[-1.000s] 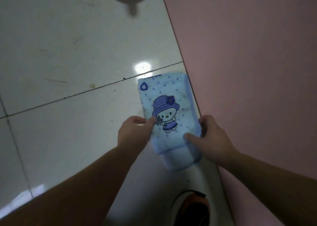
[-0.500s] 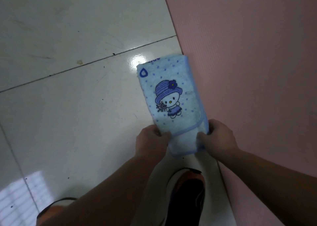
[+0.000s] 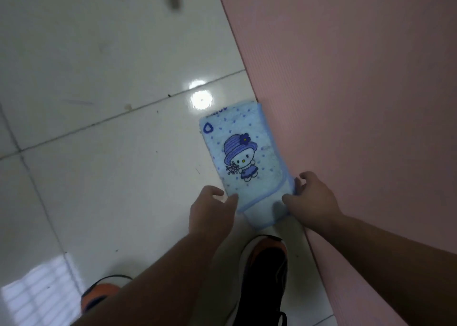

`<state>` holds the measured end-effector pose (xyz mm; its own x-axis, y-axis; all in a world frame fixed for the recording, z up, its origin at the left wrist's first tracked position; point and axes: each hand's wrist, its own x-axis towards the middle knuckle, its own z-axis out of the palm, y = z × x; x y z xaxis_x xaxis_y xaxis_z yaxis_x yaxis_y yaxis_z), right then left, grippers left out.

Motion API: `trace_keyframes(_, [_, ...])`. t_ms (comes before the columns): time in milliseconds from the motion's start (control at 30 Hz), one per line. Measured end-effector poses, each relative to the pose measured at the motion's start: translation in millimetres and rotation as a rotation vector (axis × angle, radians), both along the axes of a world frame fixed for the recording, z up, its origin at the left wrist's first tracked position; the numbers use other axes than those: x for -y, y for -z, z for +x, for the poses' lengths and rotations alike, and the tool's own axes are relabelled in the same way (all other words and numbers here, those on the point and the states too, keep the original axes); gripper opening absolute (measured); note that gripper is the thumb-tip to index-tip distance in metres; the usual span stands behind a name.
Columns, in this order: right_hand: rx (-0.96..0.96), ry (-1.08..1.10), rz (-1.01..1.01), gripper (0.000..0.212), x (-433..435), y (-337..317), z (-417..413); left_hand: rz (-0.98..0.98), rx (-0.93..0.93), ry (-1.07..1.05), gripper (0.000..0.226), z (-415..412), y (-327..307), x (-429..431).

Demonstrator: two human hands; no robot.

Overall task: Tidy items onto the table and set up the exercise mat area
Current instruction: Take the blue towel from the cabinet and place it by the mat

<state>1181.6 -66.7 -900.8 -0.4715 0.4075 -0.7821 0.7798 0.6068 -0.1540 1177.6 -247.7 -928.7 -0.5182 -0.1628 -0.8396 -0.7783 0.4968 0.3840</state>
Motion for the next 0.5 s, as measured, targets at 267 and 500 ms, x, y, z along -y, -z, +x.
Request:
trace_keyframes(267, [-0.199, 0.002, -0.121, 0.07, 16, -193, -58, 0.093, -0.104, 0.164, 0.018, -78, -212, 37])
trace_keyframes(500, [-0.333, 0.199, -0.16, 0.068, 15, -479, -38, 0.152, -0.172, 0.388, 0.013, -100, -501, 40])
